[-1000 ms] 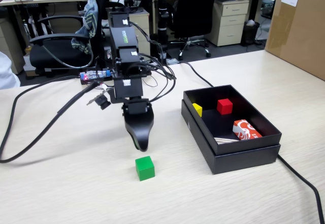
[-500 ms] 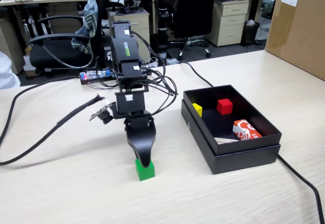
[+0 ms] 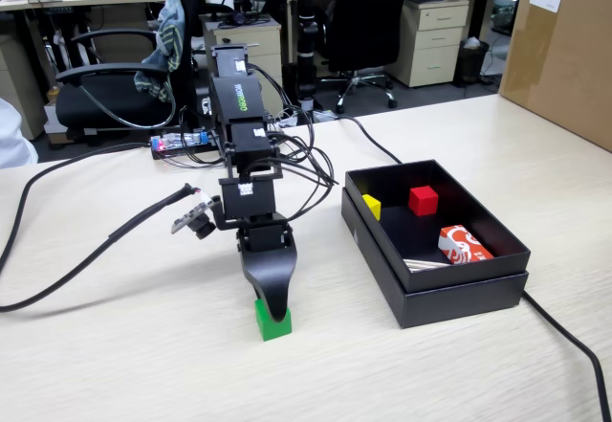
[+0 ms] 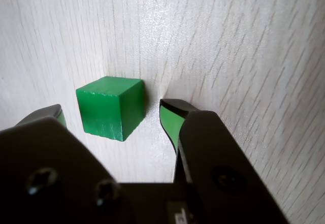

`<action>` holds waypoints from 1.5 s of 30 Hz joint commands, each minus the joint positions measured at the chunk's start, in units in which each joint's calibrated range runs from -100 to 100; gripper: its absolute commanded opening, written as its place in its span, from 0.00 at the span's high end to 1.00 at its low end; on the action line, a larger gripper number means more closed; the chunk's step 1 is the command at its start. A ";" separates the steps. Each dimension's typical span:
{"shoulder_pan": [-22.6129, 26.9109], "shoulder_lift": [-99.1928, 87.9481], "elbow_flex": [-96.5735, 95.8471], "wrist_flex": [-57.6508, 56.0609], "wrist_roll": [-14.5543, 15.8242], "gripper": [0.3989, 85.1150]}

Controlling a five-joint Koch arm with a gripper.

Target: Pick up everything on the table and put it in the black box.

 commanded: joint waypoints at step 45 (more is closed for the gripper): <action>19.29 -28.86 17.87 -24.46 8.79 0.99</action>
